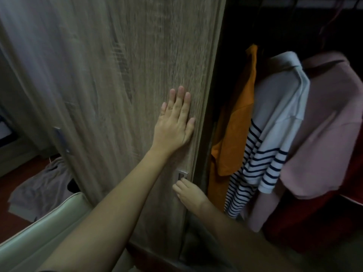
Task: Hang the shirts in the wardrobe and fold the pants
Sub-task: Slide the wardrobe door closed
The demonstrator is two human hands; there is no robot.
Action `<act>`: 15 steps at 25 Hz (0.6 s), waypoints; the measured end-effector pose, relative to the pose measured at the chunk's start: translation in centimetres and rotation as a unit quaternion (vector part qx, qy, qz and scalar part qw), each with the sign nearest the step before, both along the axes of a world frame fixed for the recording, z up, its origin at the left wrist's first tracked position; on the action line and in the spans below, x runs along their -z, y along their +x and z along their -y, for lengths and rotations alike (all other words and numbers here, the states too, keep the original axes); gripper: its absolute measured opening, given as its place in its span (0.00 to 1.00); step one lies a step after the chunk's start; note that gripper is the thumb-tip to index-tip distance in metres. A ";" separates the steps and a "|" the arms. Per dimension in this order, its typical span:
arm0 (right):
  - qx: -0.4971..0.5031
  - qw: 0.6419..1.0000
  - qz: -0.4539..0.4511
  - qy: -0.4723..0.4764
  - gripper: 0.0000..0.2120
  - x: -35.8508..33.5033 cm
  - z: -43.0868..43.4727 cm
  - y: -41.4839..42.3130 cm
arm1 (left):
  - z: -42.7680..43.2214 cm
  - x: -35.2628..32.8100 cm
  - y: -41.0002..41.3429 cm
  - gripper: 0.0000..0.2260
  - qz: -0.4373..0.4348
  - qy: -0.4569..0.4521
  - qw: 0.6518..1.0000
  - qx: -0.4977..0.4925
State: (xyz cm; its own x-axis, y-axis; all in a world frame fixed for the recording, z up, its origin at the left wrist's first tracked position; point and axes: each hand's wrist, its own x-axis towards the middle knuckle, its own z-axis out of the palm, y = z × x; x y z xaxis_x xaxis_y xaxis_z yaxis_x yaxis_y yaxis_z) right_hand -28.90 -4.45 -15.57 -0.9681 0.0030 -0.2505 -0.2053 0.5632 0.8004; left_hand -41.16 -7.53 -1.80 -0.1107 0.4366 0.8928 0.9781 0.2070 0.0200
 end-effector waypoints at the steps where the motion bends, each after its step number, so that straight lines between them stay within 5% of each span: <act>1: 0.003 1.000 -0.001 -0.003 0.26 -0.1 0.1 0.3 | -0.2 0.1 0.3 0.27 -0.003 0.000 1.000 0.001; 8: 0.022 0.997 -0.038 -0.065 0.22 0.3 -1.7 6.7 | -3.1 0.6 5.8 0.29 -0.074 0.036 0.997 -0.008; 15: 0.183 0.970 -0.071 -0.145 0.12 1.0 -5.1 16.7 | -8.5 0.7 14.9 0.28 -0.143 0.081 0.986 0.028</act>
